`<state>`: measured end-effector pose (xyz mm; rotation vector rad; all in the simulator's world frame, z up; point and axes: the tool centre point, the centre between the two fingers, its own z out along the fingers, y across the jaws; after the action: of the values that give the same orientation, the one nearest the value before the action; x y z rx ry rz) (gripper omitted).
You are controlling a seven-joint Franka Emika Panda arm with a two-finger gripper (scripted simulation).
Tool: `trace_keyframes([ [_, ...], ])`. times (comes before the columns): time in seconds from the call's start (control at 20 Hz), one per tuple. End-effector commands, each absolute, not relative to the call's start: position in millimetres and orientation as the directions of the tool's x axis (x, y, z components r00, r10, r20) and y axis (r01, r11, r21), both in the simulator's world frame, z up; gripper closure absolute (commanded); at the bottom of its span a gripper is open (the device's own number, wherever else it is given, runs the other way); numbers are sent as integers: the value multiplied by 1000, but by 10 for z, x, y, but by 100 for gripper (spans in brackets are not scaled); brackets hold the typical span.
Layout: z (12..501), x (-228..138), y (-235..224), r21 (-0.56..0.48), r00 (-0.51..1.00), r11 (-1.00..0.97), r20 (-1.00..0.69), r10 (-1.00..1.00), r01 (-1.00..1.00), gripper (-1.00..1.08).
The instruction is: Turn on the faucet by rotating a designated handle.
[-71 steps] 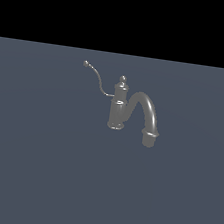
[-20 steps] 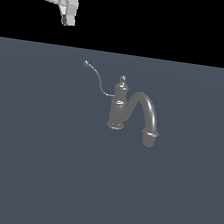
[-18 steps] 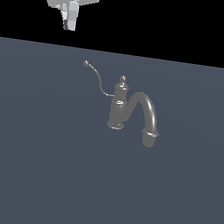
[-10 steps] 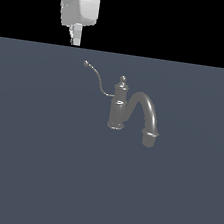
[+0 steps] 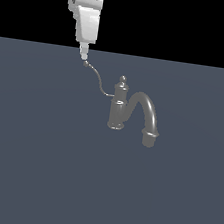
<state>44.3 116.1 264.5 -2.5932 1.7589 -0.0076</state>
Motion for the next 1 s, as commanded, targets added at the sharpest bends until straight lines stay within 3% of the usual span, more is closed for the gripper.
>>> trace_keyframes([
  [0.0, 2555, 550, 1111, -5, 330, -330, 1, -944, -944, 108],
  [0.4, 2417, 747, 1027, 0, 256, -256, 1, -967, -967, 108],
  [0.95, 2414, 734, 1011, 0, 252, -252, 0, -968, -968, 108],
])
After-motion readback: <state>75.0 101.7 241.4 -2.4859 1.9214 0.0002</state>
